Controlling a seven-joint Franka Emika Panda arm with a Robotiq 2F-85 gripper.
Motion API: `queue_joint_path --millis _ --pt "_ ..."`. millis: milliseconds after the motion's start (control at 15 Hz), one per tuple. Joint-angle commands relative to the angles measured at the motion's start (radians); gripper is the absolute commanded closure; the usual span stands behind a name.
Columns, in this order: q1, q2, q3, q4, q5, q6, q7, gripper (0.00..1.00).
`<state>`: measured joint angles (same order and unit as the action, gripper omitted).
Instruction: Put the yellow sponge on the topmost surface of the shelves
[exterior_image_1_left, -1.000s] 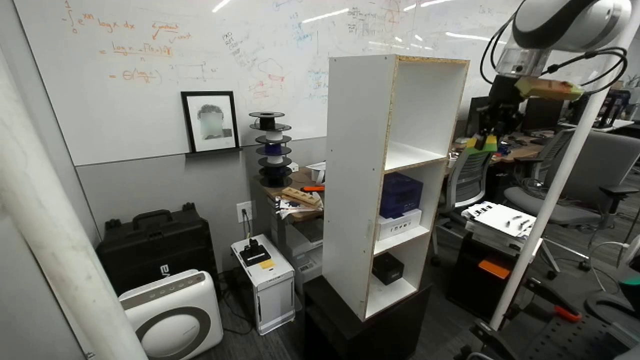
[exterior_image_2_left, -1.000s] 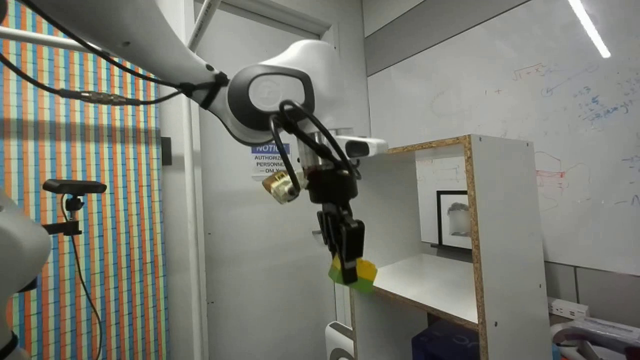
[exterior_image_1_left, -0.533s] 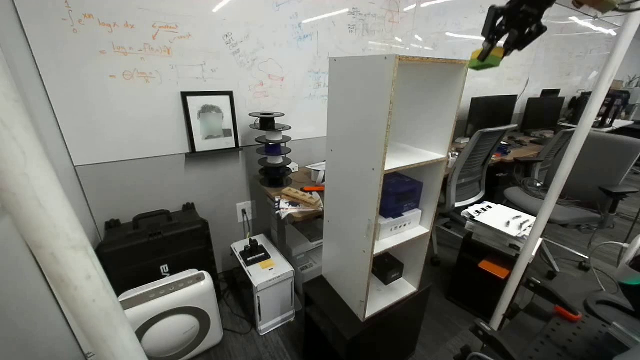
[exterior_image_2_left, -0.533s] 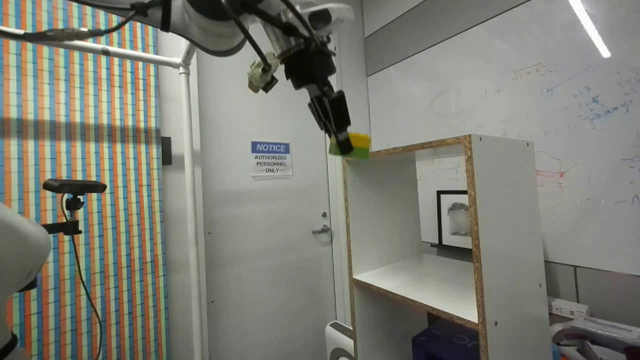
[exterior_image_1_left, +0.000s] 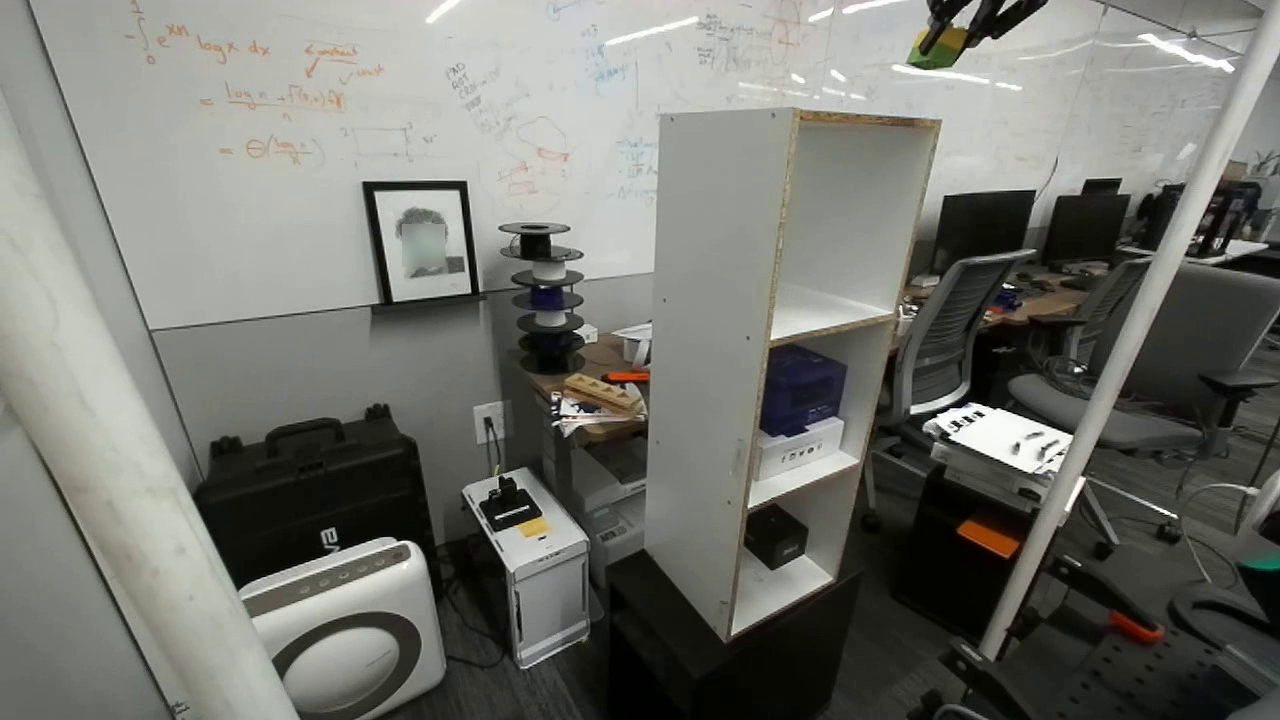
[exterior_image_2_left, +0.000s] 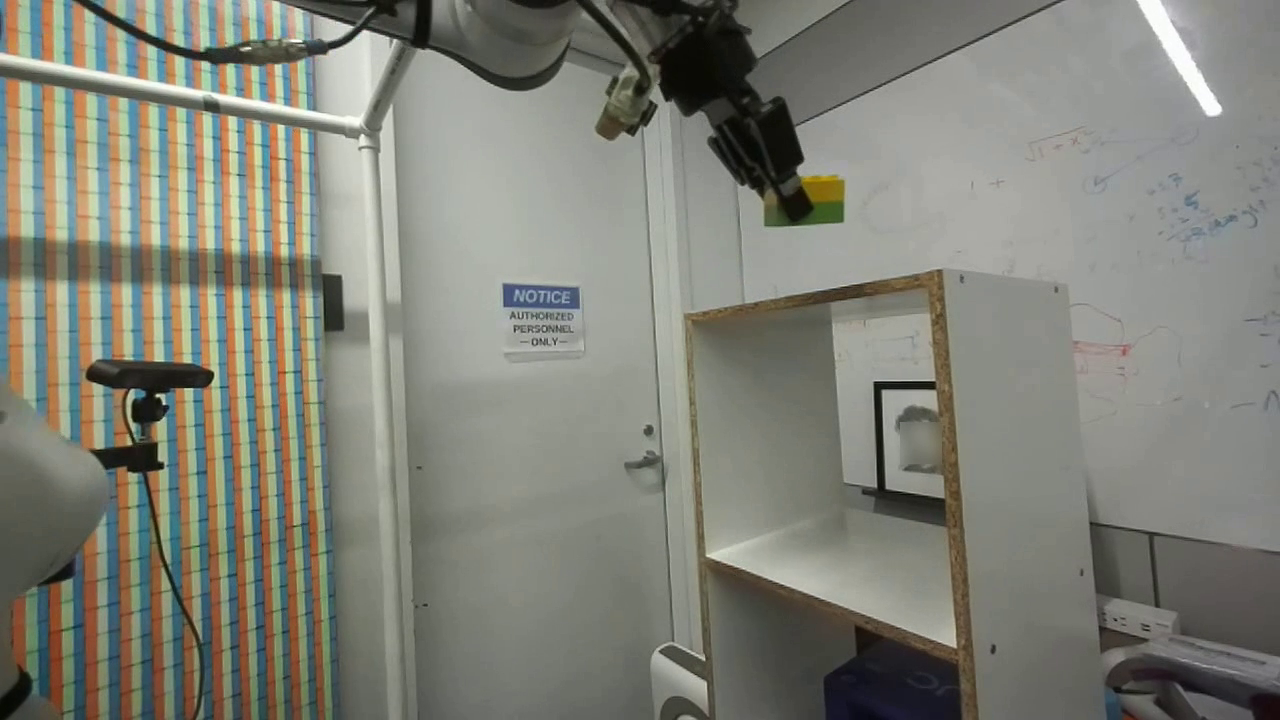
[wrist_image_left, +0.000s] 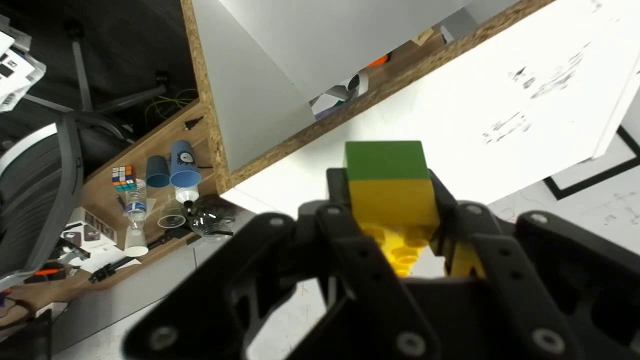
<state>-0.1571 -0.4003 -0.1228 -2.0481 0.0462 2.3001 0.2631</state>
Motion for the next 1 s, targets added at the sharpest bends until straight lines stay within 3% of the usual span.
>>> queue_joint_path --millis 0,267,667,733,933 --pt "-0.025 0.189 -0.031 0.248 0.005 -0.053 -0.006 0.85" --pt "-0.031 0.321 -0.064 0.457 0.013 -0.126 -0.032 0.85" --pt "-0.064 0.494 -0.129 0.747 0.208 -0.363 -0.182 0.85" --pt "0.007 0.451 -0.066 0.566 0.129 -0.235 -0.049 0.85" --pt "0.039 0.491 -0.034 0.534 0.086 -0.186 0.028 0.85"
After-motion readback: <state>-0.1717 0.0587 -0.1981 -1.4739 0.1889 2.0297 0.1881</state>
